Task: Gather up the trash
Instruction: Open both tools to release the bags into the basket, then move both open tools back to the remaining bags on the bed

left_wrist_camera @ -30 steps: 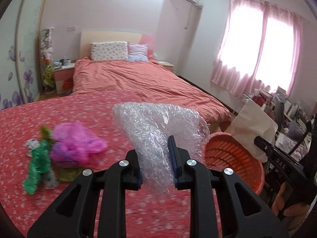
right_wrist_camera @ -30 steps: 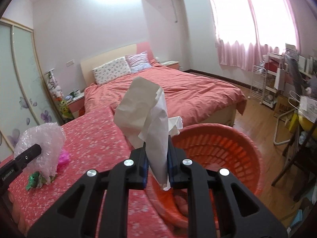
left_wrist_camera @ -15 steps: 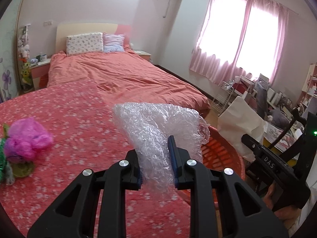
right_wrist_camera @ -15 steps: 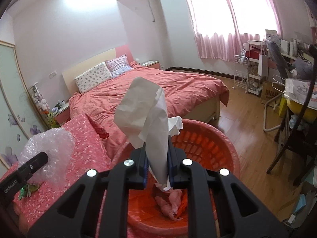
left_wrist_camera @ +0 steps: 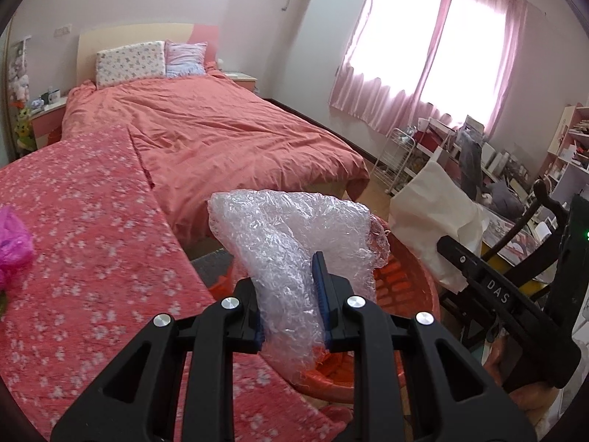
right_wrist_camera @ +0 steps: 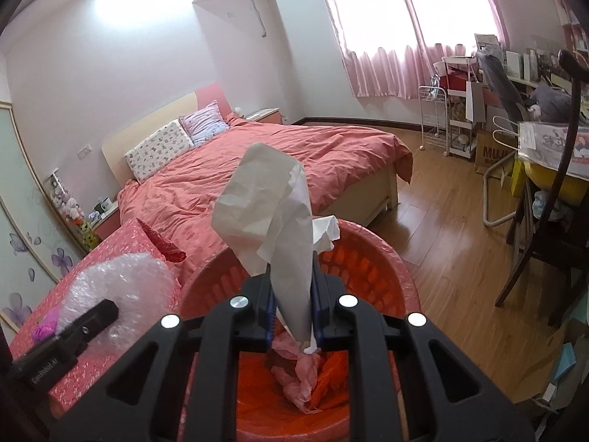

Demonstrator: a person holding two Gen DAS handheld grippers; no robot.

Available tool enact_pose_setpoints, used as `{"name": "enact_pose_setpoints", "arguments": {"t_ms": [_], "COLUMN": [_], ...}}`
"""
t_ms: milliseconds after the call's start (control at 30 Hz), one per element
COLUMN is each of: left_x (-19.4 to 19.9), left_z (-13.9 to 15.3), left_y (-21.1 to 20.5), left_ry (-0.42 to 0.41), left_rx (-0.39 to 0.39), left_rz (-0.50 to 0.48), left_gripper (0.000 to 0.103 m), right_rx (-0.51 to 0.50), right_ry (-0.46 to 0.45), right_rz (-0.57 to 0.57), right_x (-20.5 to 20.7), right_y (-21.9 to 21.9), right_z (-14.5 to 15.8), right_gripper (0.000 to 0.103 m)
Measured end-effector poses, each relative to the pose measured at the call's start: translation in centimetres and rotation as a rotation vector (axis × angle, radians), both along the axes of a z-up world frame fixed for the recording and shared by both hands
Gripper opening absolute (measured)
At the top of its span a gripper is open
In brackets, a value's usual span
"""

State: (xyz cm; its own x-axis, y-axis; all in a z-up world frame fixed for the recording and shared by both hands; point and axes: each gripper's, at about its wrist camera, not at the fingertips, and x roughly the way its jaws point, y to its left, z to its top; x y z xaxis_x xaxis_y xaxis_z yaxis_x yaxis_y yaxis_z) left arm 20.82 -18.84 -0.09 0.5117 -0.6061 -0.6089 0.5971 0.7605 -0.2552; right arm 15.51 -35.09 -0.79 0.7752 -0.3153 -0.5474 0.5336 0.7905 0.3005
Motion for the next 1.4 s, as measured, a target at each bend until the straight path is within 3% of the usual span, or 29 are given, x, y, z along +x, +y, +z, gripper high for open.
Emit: {"name": "enact_pose_setpoints", "arguments": {"t_ms": [200, 267, 400, 633, 1100, 1400], "left_x": [0.3, 0.4, 0.6, 1.0, 2.1, 2.7], "left_z": [-1.1, -1.4, -1.9, -2.2, -1.3, 0.7], "left_y": [-1.4, -1.6, -1.3, 1.2, 11.0, 22.3], "left_ry": [0.033, 0.045, 0.056, 0.048, -0.021, -0.084], "left_rx": [0.020, 0.030, 0.049, 0.087, 0.166, 0.182], "left_rz": [-0.011, -0.008, 0.014, 0.083, 0.273, 0.485], "left_gripper": [0.025, 0.034, 0.054, 0.069, 0.072, 0.072], "right_rx": [0.028, 0.040, 0.041, 0.025, -0.099, -0.129], "right_ry": [-0.005, -0.006, -0.003, 0.008, 0.068, 0.077], "right_rz": [0.000, 0.006, 0.015, 0.008, 0.085, 0.185], "right_x": [0.4, 0.5, 0.7, 0.6, 2.8, 4.9], "right_y": [-0.6, -0.7, -0.7, -0.2, 4.8, 9.6], "right_z": [-0.5, -0.9, -1.1, -1.3, -0.7, 0.3], "right_gripper": [0.023, 0.027, 0.049, 0.065, 0.071, 0.071]}}
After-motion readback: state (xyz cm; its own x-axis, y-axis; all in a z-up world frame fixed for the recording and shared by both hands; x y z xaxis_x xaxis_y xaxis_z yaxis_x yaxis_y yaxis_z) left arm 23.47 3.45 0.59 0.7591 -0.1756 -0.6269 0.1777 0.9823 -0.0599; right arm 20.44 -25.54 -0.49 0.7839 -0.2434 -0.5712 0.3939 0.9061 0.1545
